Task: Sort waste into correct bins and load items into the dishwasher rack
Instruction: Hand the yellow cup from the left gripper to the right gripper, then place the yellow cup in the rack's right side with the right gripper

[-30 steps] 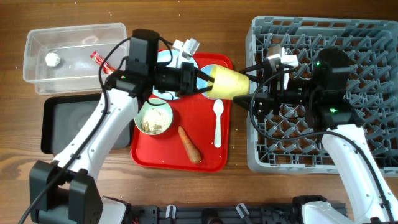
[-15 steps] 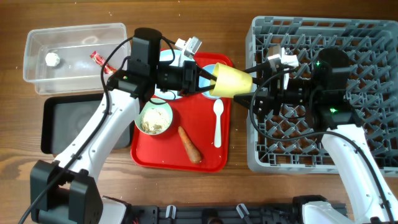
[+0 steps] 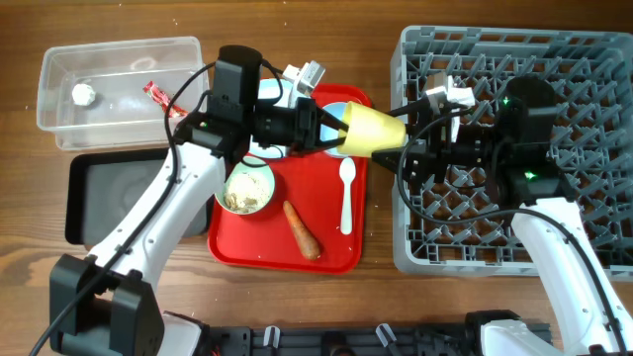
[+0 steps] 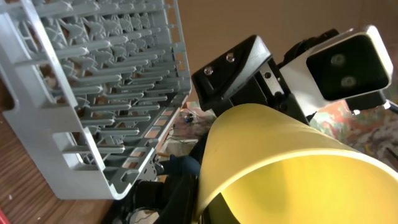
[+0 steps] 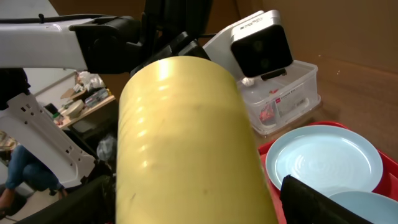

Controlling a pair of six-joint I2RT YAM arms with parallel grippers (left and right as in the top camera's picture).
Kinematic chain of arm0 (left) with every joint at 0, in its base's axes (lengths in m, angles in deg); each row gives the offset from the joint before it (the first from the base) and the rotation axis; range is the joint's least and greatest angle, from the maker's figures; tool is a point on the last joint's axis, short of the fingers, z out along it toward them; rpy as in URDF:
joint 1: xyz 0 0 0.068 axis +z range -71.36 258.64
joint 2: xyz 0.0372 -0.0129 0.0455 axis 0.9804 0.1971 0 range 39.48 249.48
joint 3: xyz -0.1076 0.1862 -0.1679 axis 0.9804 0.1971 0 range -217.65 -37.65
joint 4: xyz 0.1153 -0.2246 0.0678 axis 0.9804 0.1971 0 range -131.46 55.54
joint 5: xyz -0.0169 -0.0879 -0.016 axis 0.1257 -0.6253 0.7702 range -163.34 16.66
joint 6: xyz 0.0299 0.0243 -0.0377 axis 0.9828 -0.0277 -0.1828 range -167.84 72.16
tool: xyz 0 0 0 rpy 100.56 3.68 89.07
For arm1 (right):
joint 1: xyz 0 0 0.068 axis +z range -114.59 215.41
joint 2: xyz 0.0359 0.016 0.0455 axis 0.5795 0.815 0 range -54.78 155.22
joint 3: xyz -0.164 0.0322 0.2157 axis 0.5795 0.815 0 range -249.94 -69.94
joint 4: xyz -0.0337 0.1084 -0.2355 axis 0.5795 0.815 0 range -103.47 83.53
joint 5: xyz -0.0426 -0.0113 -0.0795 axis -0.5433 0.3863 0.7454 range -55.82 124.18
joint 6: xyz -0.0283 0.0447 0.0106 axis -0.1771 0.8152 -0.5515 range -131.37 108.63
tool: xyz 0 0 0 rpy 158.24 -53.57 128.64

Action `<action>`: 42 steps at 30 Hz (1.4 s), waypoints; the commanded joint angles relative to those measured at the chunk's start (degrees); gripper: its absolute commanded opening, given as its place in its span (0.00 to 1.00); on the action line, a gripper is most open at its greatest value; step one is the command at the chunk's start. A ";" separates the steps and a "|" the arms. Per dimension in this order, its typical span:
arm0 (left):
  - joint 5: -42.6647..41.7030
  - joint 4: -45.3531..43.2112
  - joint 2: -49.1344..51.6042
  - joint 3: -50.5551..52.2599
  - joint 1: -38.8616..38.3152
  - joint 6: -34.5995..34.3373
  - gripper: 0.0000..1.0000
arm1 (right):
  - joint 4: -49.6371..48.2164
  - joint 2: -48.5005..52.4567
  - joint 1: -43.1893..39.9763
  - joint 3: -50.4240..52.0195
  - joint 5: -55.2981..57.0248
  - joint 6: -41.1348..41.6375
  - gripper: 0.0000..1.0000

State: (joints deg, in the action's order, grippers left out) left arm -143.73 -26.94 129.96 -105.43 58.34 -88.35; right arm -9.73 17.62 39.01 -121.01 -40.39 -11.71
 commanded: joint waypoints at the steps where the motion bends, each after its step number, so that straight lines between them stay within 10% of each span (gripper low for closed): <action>1: -0.02 -0.20 0.28 -0.15 -1.55 -0.70 0.04 | -0.33 0.63 0.09 -0.98 -1.62 -1.05 0.87; 16: 2.38 -0.22 0.28 -0.15 -2.05 -0.70 0.04 | -0.24 0.63 0.09 -0.98 -1.62 -0.48 0.56; 29: 17.81 4.59 0.26 -0.15 2.05 5.77 0.52 | 2.58 0.63 0.09 -0.98 1.90 2.45 0.45; 42: 46.84 27.96 -3.89 -0.15 14.60 17.84 0.66 | 20.76 -1.60 -0.35 -2.34 30.73 3.98 0.37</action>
State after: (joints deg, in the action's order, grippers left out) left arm -111.60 -3.79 129.04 -105.41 70.67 -74.60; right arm 6.65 17.75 38.96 -121.14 -20.00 -8.87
